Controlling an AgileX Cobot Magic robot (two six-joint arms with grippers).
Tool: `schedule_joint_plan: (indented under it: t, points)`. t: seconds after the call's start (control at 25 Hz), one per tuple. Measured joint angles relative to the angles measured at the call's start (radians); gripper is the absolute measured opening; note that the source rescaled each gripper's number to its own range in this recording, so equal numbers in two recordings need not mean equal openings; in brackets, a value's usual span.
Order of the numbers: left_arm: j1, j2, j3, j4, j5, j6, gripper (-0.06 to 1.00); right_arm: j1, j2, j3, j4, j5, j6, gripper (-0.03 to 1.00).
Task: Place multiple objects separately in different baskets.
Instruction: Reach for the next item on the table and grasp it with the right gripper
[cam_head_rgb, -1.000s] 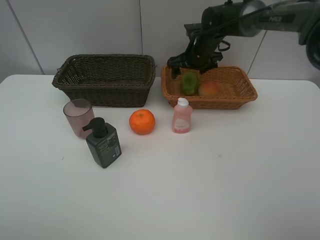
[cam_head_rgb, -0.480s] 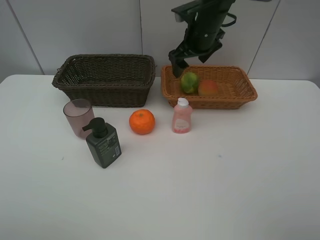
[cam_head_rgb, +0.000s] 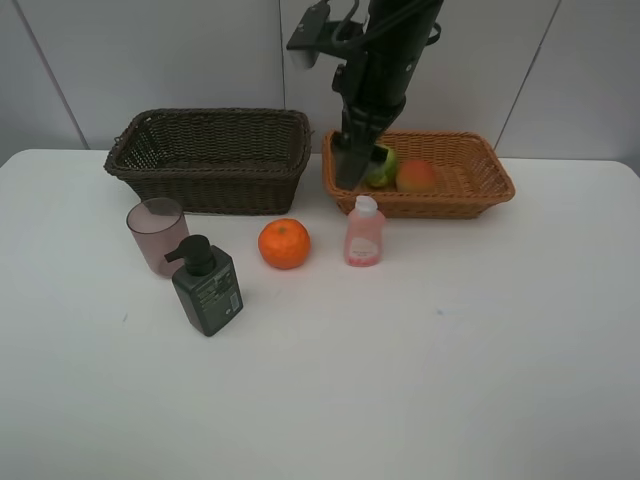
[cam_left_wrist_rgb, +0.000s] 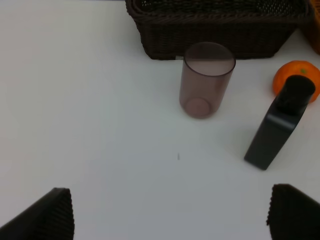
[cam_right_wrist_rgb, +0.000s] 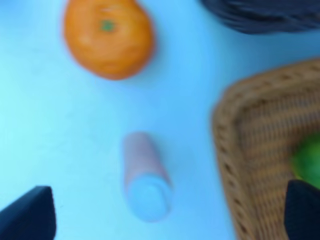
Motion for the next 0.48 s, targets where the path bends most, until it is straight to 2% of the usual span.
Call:
schedule_joint_plan:
  t: [0.12,0.28,0.48]
  points:
    - [0.000,0.000,0.000,0.000,0.000,0.000,1.00,0.005,-0.008,0.062,0.016,0.002,-0.079,1.00]
    - [0.000,0.000,0.000,0.000,0.000,0.000,1.00,0.011,-0.009,0.133,-0.034,0.001,-0.101,1.00]
    - [0.000,0.000,0.000,0.000,0.000,0.000,1.00,0.011,-0.009,0.184,-0.068,-0.082,-0.102,1.00]
